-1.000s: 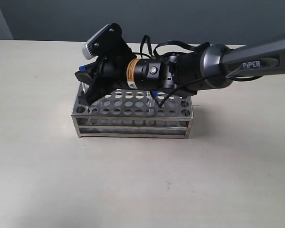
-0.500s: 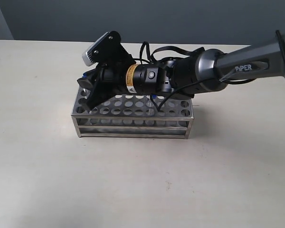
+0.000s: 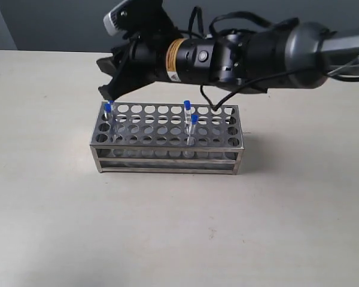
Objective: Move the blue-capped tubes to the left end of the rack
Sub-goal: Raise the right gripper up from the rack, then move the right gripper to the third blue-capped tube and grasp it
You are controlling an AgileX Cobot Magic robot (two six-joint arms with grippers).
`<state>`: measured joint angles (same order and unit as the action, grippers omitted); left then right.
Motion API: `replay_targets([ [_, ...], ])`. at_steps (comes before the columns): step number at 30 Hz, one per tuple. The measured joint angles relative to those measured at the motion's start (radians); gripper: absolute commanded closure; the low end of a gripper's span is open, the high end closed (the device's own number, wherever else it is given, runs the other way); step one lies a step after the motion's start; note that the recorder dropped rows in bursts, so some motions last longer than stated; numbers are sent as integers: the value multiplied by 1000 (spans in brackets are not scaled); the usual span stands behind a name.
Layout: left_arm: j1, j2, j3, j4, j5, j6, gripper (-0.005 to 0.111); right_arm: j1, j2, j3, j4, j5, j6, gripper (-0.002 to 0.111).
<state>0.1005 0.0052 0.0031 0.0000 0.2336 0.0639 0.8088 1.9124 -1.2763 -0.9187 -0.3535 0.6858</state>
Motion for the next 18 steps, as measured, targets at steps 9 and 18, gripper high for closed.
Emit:
replay_targets([
  [9,0,0,0,0,0,0,106,-98,-203,213,-2,18,-2,72],
  [18,0,0,0,0,0,0,106,-232,-282,536,135,-197,-78,72],
])
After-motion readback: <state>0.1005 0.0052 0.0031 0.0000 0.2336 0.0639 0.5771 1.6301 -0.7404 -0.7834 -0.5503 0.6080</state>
